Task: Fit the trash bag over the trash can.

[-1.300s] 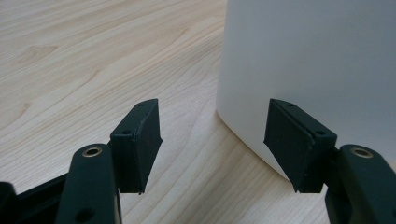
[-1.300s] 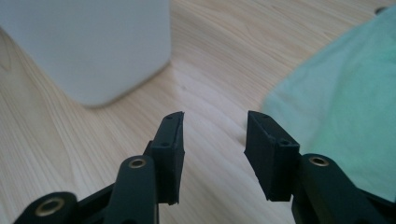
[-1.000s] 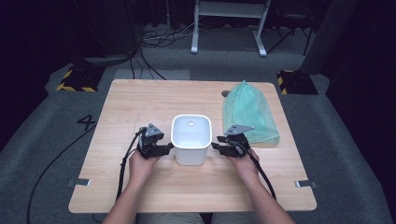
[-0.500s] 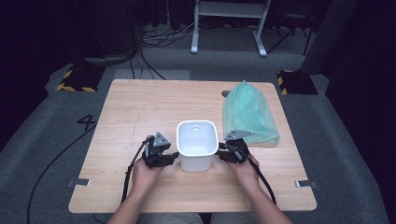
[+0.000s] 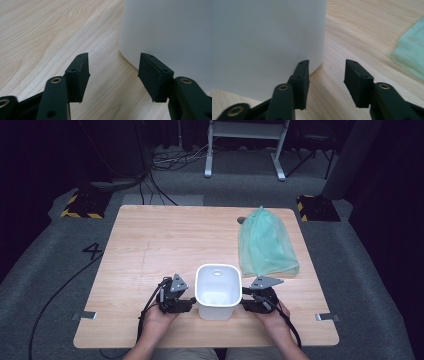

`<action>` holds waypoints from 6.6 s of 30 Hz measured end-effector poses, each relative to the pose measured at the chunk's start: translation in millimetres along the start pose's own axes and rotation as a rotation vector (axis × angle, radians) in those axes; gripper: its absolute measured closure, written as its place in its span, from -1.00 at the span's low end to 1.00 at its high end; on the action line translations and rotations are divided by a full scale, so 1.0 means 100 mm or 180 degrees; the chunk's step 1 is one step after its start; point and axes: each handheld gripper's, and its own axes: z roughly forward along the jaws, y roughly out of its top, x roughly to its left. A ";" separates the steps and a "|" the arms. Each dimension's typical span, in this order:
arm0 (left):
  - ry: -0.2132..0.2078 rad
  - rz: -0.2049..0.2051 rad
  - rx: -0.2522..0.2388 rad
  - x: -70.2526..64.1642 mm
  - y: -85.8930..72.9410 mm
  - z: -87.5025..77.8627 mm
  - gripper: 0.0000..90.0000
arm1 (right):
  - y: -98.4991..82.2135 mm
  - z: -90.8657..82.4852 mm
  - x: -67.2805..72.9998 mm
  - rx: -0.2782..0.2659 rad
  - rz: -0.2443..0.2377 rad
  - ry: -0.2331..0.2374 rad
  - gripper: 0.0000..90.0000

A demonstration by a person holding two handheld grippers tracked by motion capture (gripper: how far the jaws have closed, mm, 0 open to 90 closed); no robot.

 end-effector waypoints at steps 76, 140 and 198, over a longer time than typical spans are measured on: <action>0.0057 -0.0042 0.0002 0.40 -0.58 -0.16 -0.40 | -0.43 -0.76 -0.40 0.0305 0.0607 -0.0350 0.98; 0.0125 -0.0109 -0.0008 0.37 -0.61 -0.19 -0.40 | 0.06 -0.78 -0.11 0.0302 0.0060 -0.0144 1.00; 0.0123 -0.0110 -0.0008 0.37 -0.61 -0.19 -0.40 | -0.45 -0.38 -0.92 0.0824 0.0611 -0.0719 -0.61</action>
